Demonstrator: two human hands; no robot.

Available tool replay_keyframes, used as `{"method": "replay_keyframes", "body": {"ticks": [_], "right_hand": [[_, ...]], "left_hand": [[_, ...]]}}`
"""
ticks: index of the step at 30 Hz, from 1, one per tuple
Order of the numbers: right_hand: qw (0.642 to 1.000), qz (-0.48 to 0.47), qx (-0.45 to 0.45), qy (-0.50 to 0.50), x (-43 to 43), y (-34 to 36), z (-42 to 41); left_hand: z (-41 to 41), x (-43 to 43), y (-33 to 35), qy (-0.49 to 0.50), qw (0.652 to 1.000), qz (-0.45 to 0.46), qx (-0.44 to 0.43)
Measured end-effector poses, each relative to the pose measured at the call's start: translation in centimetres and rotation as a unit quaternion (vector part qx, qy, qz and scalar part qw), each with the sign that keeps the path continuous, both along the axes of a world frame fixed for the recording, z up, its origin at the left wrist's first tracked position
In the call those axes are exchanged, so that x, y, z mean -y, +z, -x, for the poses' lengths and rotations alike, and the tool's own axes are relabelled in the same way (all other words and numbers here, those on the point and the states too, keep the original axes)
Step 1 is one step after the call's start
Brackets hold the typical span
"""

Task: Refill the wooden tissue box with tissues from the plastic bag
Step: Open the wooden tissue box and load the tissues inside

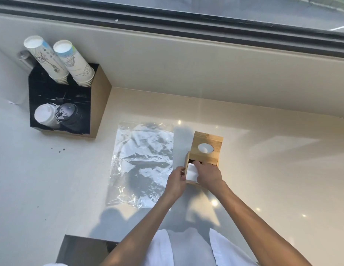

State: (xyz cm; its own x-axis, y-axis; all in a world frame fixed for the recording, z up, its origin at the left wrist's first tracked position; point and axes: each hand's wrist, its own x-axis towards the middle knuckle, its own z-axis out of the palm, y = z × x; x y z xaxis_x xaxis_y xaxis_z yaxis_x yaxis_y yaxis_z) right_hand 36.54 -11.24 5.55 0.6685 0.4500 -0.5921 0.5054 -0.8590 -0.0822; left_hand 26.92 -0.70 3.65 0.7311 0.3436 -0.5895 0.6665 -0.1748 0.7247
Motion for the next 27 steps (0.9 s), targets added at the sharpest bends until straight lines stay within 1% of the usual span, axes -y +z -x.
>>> {"method": "replay_keyframes", "body": {"ticks": [8, 10, 13, 16, 19, 22, 27], "right_hand": [[1.000, -0.003, 0.000, -0.002, -0.3, 0.2, 0.3], [1.000, -0.012, 0.019, -0.003, -0.3, 0.5, 0.6], [0.996, -0.045, 0.077, -0.004, 0.1, 0.6, 1.4], [0.993, -0.070, 0.090, -0.010, 0.3, 0.0, 1.9], [0.997, -0.056, 0.050, 0.004, 0.6, -0.9, 1.8], [0.999, -0.053, -0.007, -0.006, 0.8, -1.5, 1.2], [0.997, -0.044, -0.066, -0.013, 0.7, -1.7, 0.4]], "left_hand": [[0.0, 0.1, -0.1, 0.006, 1.000, 0.014, 0.006], [0.1, 0.0, -0.1, 0.005, 1.000, 0.015, 0.006], [0.1, 0.0, -0.1, 0.004, 1.000, 0.011, 0.004], [0.1, 0.1, 0.0, 0.006, 1.000, 0.008, 0.002], [0.1, 0.2, 0.0, 0.008, 1.000, 0.009, -0.003], [-0.1, 0.3, 0.3, 0.011, 1.000, 0.019, -0.008], [-1.2, 0.8, 0.5, -0.005, 0.999, 0.009, -0.037]]}}
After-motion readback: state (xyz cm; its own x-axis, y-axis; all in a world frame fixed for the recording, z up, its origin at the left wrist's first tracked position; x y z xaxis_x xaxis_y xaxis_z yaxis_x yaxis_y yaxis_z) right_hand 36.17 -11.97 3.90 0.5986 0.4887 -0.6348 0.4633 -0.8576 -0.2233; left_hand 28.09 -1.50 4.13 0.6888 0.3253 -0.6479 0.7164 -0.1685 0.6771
